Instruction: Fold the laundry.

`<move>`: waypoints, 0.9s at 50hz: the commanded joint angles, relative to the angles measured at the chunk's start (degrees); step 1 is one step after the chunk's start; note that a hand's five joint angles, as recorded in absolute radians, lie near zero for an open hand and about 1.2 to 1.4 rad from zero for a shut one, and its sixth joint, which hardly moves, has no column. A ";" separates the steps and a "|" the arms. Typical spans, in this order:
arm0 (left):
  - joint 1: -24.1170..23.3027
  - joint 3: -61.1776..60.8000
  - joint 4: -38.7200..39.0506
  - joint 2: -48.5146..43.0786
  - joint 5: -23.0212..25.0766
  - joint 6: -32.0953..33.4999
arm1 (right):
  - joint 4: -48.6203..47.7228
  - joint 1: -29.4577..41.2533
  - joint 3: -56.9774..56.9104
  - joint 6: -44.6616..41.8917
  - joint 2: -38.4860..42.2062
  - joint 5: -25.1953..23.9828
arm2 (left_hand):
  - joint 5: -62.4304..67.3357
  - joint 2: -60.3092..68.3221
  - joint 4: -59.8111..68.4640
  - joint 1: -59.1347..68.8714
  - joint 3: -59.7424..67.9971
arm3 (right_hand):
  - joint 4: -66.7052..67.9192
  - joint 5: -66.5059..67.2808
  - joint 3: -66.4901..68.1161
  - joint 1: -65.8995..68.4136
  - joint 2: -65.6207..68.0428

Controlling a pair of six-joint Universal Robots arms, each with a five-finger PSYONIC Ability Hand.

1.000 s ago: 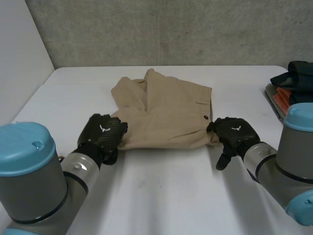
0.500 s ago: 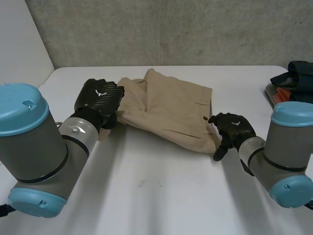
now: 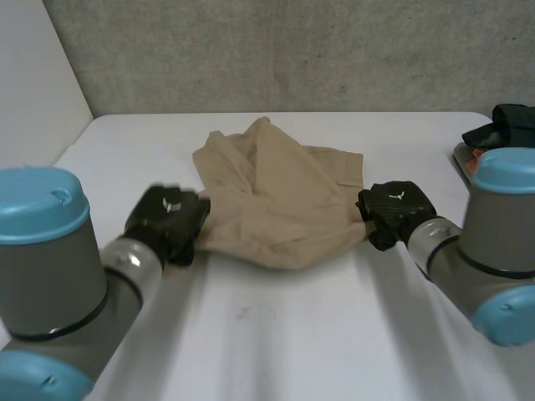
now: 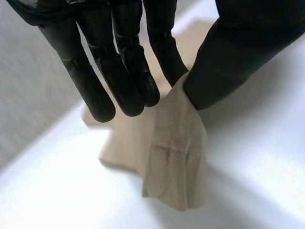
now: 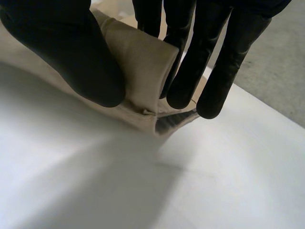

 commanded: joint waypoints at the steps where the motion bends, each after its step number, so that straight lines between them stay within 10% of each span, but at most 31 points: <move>1: -0.49 -6.70 -11.62 2.71 0.49 2.32 | 16.59 -2.15 6.21 -26.84 -9.78 -0.93 | 13.49 11.30 11.10 15.12 11.58 | 11.97 13.63 12.09 24.92 12.44; 6: -1.98 -9.08 -13.31 3.76 0.41 3.56 | 23.46 -2.42 10.43 -36.27 -14.35 0.22 | 13.49 11.30 11.10 15.12 11.58 | 11.97 13.63 12.09 24.92 12.44; 18: -2.86 -6.45 3.38 0.08 -0.12 3.56 | 9.67 -1.01 10.26 -20.03 -5.94 -0.14 | 12.51 10.32 10.13 14.15 10.60 | 11.97 13.63 12.09 24.92 12.44; 22: -1.81 -6.53 7.52 -0.72 -0.56 3.56 | 7.65 -1.02 9.55 -17.65 -4.52 0.13 | -6.14 -8.33 -8.52 -4.50 -8.04 | 11.97 13.63 12.09 24.92 12.44; 31: -0.84 -9.87 2.61 0.77 -0.56 2.94 | 4.22 -1.01 10.26 -15.36 -4.51 0.74 | -43.16 -45.35 -45.54 -41.52 -45.06 | 11.97 13.63 12.09 24.92 12.44; 45: 0.57 -13.57 -2.58 3.50 -0.12 1.62 | 1.76 -1.63 10.26 -15.36 -4.43 3.03 | -44.36 -46.55 -46.74 -42.72 -46.27 | 11.97 13.63 12.09 24.92 12.44</move>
